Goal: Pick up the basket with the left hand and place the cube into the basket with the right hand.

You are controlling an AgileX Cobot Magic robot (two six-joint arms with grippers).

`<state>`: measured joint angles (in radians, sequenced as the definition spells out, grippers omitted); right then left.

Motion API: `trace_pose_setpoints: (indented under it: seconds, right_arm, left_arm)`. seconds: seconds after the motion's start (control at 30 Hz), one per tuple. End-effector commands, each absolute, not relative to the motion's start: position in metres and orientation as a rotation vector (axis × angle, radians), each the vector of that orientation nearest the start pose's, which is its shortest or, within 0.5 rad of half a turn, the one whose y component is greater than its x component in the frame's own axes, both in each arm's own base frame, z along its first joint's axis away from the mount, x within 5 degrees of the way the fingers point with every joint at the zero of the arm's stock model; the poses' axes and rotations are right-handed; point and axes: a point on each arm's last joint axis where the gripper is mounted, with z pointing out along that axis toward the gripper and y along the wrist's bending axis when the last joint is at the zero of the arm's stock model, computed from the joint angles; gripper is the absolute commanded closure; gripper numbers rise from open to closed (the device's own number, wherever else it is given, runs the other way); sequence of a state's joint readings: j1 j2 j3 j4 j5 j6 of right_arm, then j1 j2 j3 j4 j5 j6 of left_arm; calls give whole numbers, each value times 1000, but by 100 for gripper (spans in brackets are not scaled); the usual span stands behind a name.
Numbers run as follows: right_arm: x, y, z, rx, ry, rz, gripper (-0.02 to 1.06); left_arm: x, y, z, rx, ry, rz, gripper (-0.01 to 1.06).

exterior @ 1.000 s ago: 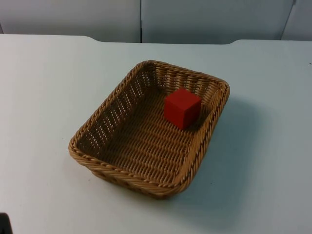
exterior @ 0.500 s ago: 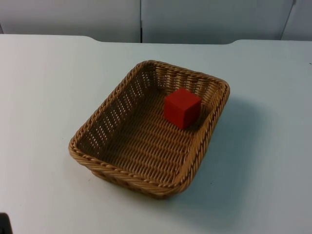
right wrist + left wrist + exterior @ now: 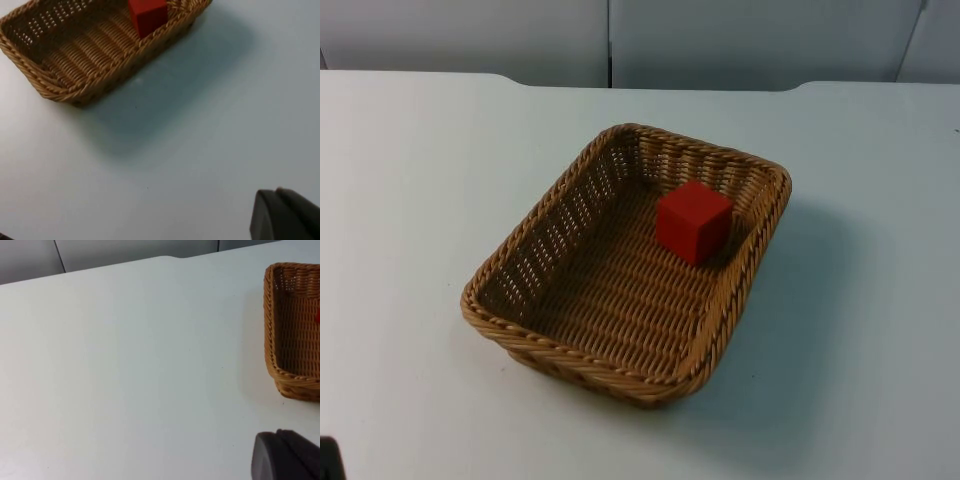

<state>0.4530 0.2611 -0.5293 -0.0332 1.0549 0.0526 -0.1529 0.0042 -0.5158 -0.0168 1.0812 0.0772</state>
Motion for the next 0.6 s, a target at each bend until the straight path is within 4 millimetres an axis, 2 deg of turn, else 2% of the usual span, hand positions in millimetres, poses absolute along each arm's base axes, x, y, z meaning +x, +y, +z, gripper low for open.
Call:
trace_pose_setpoints:
  seconds: [0.0, 0.2, 0.33, 0.57]
  right_arm:
    - [28, 9, 287, -418, 2169, 213, 105]
    - [16, 2, 290, -282, 2090, 166, 105]
    - [-2, -3, 291, -136, 1995, 100, 105]
    - [-7, -2, 291, -22, 1966, 47, 105]
  left_arm:
    - [-7, -1, 280, 230, 2037, -82, 105]
    - [-7, -1, 280, 230, 2037, -82, 105]
    - [-7, -1, 280, 230, 2037, -82, 105]
    - [-7, -1, 280, 230, 2037, -82, 105]
